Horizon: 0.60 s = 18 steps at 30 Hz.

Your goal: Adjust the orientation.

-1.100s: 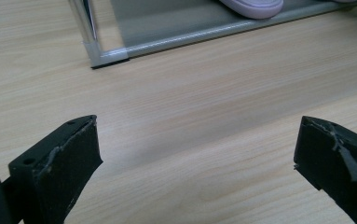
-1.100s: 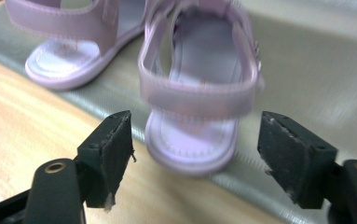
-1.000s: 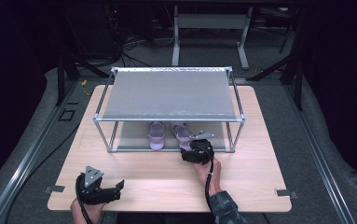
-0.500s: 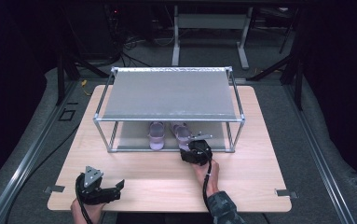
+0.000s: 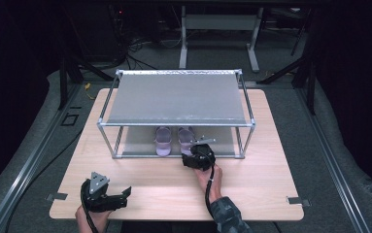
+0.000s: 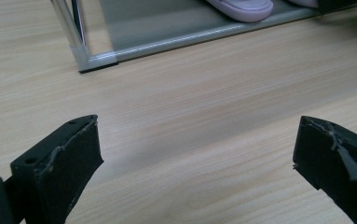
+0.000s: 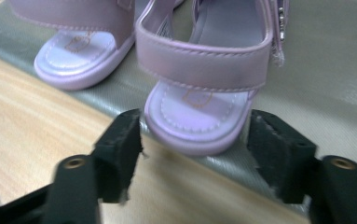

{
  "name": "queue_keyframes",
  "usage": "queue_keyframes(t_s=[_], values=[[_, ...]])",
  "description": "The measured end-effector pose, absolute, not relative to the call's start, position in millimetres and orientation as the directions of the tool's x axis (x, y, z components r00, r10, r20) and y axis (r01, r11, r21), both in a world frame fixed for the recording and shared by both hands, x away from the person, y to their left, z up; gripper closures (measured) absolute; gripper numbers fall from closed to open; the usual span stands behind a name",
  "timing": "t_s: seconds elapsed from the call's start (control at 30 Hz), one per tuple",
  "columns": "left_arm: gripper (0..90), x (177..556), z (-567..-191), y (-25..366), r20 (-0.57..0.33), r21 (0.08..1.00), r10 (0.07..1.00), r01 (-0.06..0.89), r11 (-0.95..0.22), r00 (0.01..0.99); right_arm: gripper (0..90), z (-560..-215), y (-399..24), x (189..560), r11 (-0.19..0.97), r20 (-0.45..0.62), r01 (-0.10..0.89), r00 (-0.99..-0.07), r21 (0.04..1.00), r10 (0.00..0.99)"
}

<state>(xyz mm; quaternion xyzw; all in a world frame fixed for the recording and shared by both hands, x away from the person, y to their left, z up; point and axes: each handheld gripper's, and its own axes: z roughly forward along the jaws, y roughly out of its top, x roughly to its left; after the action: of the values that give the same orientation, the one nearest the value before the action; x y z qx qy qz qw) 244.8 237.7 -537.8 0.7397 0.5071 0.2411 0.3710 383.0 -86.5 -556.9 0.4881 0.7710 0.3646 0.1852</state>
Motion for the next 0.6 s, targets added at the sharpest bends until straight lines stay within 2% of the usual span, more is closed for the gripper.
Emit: queue_keyframes(t_s=[0.13, 0.43, 0.5, 0.6], values=[[0.6, 246.2, -537.4, 237.1, -0.022, 0.796, 0.930, 0.569, -0.206, 0.368, 36.7, -557.7, -86.9, 383.3, 0.260, 0.085, 0.617, -0.472, 0.742, 0.877], [0.6, 249.0, -535.0, 232.1, -0.017, 0.795, 0.924, 0.566, -0.218, 0.381, 36.1, -559.3, -74.2, 390.7, 0.278, 0.065, 0.611, -0.477, 0.742, 0.876], [0.6, 249.8, -534.1, 231.0, -0.016, 0.795, 0.923, 0.565, -0.221, 0.385, 36.3, -559.2, -70.0, 392.5, 0.270, 0.053, 0.619, -0.452, 0.738, 0.890], [0.6, 250.7, -533.9, 230.0, -0.017, 0.795, 0.922, 0.565, -0.222, 0.387, 37.6, -558.0, -68.4, 395.9, 0.266, 0.078, 0.610, -0.477, 0.747, 0.875]])
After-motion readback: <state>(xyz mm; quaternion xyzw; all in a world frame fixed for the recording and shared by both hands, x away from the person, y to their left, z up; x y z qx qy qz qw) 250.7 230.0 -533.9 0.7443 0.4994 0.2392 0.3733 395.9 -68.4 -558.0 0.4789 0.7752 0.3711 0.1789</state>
